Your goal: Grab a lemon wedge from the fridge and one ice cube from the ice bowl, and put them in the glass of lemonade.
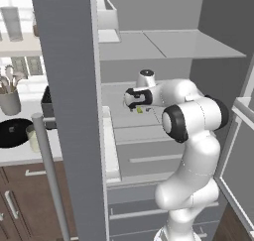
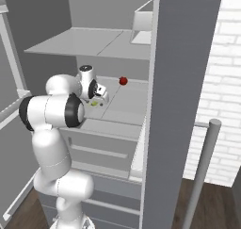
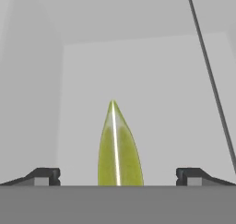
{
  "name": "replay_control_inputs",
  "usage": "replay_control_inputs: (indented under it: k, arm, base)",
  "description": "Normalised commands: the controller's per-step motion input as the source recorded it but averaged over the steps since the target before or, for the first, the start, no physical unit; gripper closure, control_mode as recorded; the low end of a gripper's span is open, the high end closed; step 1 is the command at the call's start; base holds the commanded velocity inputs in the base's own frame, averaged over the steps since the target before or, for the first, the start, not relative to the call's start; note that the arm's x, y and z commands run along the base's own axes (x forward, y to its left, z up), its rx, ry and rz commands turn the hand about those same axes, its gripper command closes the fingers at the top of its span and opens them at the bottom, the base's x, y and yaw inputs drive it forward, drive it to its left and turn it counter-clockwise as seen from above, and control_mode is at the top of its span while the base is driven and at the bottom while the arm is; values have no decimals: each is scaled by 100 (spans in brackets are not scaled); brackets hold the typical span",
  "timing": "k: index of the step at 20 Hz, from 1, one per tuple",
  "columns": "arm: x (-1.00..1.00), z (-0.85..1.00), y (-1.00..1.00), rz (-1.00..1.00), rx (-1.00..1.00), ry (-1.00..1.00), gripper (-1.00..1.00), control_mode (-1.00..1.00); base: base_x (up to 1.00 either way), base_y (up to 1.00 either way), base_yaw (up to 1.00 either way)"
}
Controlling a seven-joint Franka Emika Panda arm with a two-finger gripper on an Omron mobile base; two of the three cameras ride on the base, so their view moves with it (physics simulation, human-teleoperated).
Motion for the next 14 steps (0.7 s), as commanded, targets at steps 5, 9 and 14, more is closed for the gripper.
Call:
replay_control_inputs:
  k: [5,9,14]
  arm:
    - [0,-5,0,0,0,0,100,-100]
    - [0,-3,0,0,0,1,100,-100]
    - [-21,-1,-13,0,0,-7,100,-100]
  base:
    - [0,0,0]
    - [0,0,0]
    - [0,0,0]
